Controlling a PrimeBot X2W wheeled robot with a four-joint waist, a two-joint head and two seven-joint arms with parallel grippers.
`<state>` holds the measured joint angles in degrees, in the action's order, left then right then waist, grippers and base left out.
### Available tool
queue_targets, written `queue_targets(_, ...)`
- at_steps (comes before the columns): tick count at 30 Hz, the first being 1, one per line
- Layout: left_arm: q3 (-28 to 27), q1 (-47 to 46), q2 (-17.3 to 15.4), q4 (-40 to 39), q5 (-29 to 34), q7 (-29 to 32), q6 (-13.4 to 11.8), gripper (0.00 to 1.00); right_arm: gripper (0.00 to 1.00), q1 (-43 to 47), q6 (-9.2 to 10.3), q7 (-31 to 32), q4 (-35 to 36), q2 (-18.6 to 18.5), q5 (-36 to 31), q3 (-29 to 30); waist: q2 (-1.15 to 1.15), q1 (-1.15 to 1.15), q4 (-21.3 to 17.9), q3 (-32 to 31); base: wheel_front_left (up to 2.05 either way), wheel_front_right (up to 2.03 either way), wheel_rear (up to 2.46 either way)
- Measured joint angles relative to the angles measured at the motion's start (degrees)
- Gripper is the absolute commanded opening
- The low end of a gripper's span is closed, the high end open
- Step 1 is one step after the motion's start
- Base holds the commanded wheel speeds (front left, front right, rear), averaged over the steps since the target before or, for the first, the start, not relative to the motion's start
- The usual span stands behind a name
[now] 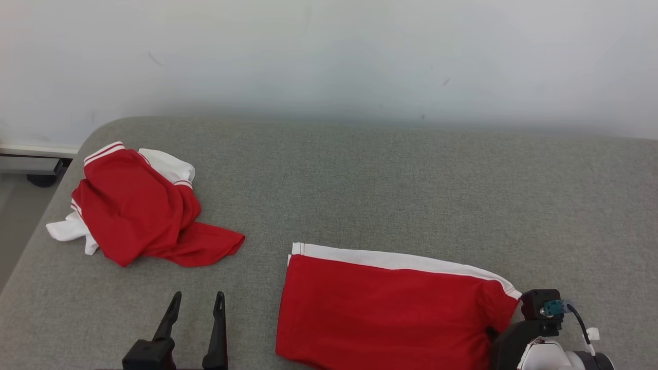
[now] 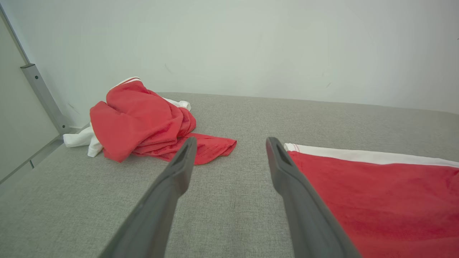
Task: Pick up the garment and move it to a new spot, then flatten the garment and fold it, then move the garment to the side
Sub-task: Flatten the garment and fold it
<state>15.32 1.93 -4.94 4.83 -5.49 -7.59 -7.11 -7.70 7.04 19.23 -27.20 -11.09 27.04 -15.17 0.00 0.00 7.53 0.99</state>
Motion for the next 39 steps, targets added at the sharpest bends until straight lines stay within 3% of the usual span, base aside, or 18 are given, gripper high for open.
queue_targets(7, -0.30, 0.10, 0.23, 0.21, -0.02, 0.53, -0.01, 1.00, 0.00, -0.90, -1.57, -0.67, -0.41, -0.96, 0.02, 0.42, 0.00, 0.00, -0.20, -0.38, 0.00, 0.00, 0.00)
queue_targets(13, -0.46, 0.16, 0.40, 0.16, -0.16, 0.58, -0.01, 1.00, 0.00, -1.09, -2.09, -1.18, -0.79, -8.66, -0.48, 3.20, 0.00, 0.00, -1.29, -0.69, 0.00, 0.00, 0.00)
queue_targets(16, -0.32, 0.17, 0.49, 0.11, -0.19, 0.94, -0.01, 1.00, 0.00, -1.14, -2.71, -1.55, -0.40, -9.90, -0.60, 3.74, 0.00, 0.00, -1.89, -0.73, 0.00, 0.00, 0.00)
queue_targets(20, -0.01, 0.17, 0.69, 0.13, -0.68, 1.00, 0.01, 1.00, 0.00, -1.59, -6.11, -0.97, 1.47, -9.38, 2.90, 4.87, 0.00, 0.00, -2.59, -0.63, 0.00, 0.00, 0.00)
queue_targets(24, 0.15, 0.17, 0.93, 0.27, -2.10, 1.30, 0.07, 1.00, 0.00, -2.41, -11.31, 1.70, 4.43, -8.01, 9.83, 6.10, 0.00, 0.00, -2.85, -0.63, 0.00, 0.00, 0.00)
queue_targets(26, 0.18, 0.15, 0.93, 0.53, -2.19, 1.49, 0.07, 1.00, 0.00, -2.42, -12.65, 3.15, 6.16, -7.65, 12.03, 6.25, 0.00, 0.00, -2.93, -0.74, 0.00, 0.00, 0.00)
queue_targets(32, 0.60, 0.15, 1.13, 1.02, -2.54, 1.51, 0.07, 1.00, 0.00, -2.37, -13.08, 8.24, 11.35, -6.79, 17.71, 6.22, 0.00, 0.00, -2.76, -1.08, 0.00, 0.00, 0.00)
queue_targets(39, 1.49, 0.05, 1.23, 1.53, -3.05, 1.56, 0.07, 1.00, 0.00, -2.23, -13.08, 12.74, 15.74, -2.97, 22.23, 4.13, 0.00, 0.00, -1.55, -1.11, 0.00, 0.00, 0.00)
